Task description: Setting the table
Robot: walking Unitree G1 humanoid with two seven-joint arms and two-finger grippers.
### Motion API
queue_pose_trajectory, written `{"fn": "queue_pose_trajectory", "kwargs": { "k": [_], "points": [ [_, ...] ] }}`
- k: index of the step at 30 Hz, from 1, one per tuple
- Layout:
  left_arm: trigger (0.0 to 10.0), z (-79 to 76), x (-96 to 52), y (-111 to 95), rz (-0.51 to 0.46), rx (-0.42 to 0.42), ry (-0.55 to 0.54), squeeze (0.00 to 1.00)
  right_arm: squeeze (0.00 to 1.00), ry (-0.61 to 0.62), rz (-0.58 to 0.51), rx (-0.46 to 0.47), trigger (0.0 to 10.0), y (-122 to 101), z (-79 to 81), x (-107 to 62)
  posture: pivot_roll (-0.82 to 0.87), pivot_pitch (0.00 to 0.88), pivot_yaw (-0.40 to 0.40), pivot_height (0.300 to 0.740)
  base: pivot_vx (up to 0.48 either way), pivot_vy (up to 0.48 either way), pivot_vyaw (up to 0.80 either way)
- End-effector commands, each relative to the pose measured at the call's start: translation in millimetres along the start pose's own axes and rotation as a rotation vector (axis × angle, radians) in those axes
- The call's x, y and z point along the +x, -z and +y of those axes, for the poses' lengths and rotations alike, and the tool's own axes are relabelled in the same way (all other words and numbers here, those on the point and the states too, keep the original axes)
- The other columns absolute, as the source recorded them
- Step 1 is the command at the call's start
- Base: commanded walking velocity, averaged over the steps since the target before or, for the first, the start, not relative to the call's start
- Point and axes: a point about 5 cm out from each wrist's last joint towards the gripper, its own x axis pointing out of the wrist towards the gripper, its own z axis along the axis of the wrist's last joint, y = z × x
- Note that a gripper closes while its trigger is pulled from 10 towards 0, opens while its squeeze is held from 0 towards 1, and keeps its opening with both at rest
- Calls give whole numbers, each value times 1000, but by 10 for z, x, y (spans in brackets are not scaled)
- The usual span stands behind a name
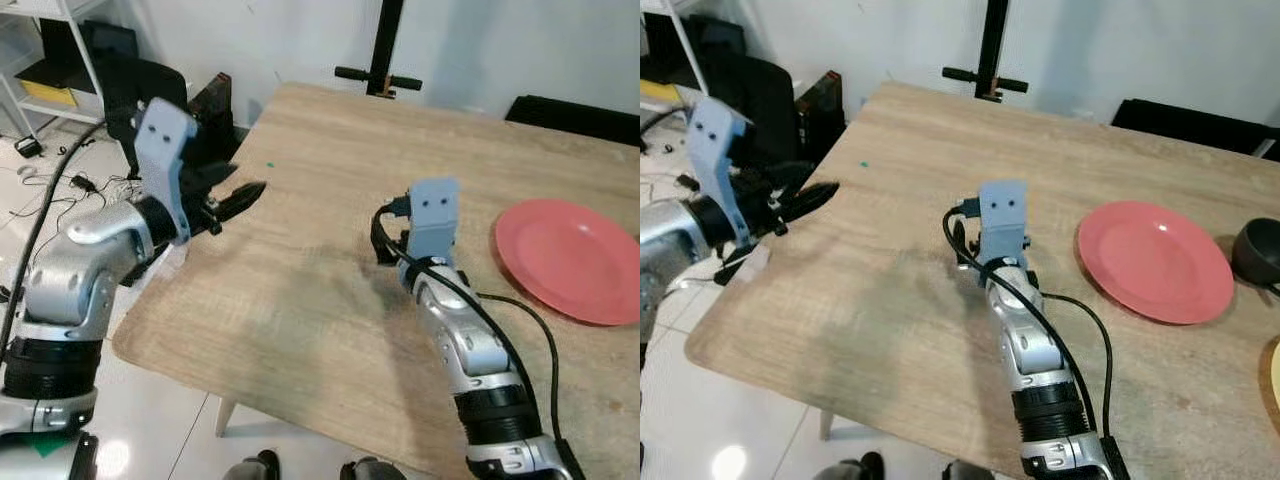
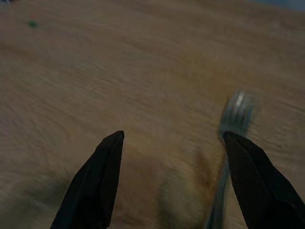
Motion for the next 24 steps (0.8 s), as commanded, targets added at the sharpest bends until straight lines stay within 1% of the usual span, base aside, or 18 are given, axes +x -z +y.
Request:
{"fn": "queue_pose_trajectory", "kwargs": {
  "k": [1, 2, 6, 9, 12, 18, 24],
  "points": [
    [10000, -53, 35, -60, -2, 19, 56, 0, 0, 47, 18, -13, 10000, 38, -77, 28, -10, 87, 47, 740, 0, 0, 0],
    [10000, -53, 35, -60, -2, 19, 56, 0, 0, 47, 18, -13, 10000, 38, -77, 28, -10, 87, 47, 740, 0, 0, 0],
    [10000, -109, 123, -108, -7, 41, 116, 0, 0, 117, 13, -26, 10000, 66, -181, 41, -7, 95, 41, 740, 0, 0, 0],
    [10000, -128, 148, -117, -5, 49, 135, 0, 0, 132, 10, -26, 10000, 72, -215, 34, -7, 104, 41, 740, 0, 0, 0],
    [10000, -162, 200, -140, 3, 60, 189, 0, 0, 162, 39, -22, 10000, 149, -303, 20, -11, 114, 54, 740, 0, 0, 0],
    [10000, -159, 211, -156, 4, 58, 203, 0, 0, 166, 69, -24, 10000, 229, -309, 13, -12, 129, 63, 740, 0, 0, 0],
    [10000, -143, 182, -136, 13, 47, 199, 0, 0, 151, 112, -19, 10000, 344, -271, -11, -8, 143, 64, 740, 0, 0, 0]
  ]
}}
